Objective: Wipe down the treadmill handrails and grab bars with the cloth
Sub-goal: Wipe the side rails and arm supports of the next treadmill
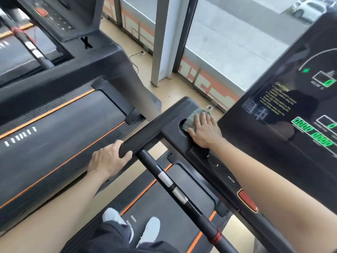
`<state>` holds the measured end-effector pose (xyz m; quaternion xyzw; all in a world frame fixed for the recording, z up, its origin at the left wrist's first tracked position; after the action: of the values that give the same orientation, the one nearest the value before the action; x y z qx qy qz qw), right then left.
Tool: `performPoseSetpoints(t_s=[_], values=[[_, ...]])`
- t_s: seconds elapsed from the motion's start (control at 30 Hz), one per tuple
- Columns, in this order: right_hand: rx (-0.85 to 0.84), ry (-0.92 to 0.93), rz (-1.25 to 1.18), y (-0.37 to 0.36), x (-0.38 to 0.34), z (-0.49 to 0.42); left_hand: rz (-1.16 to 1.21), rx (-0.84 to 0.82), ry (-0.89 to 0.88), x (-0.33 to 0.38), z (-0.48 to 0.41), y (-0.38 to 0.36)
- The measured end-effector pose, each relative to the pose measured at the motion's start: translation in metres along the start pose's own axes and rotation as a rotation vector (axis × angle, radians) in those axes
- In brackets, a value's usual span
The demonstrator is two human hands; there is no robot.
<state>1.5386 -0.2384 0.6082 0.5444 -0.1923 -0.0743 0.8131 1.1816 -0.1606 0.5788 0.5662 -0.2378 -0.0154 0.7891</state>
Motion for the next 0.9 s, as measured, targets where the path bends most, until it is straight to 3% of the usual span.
performPoseSetpoints(t_s=[0.3, 0.6, 0.9], values=[[0.136, 0.106, -0.023, -0.015, -0.076, 0.082, -0.039, 0.024, -0.007, 0.006, 0.004, 0.005], [0.207, 0.248, -0.101, -0.013, -0.103, 0.08, -0.066, 0.035, -0.004, 0.012, 0.007, 0.009], [0.118, 0.068, -0.274, 0.004, -0.086, 0.006, -0.062, 0.031, -0.004, 0.011, 0.008, 0.009]])
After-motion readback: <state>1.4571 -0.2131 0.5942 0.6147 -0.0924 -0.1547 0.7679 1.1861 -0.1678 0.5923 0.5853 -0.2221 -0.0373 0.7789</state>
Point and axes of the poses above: each hand's wrist, its own z-axis away from the middle knuckle, its own y-axis out of the back of the hand, x = y × z, the point moved 5 cm from there along -z, towards the middle knuckle, and after that the axes turned 5 degrees about z, right-handed, at the moved point
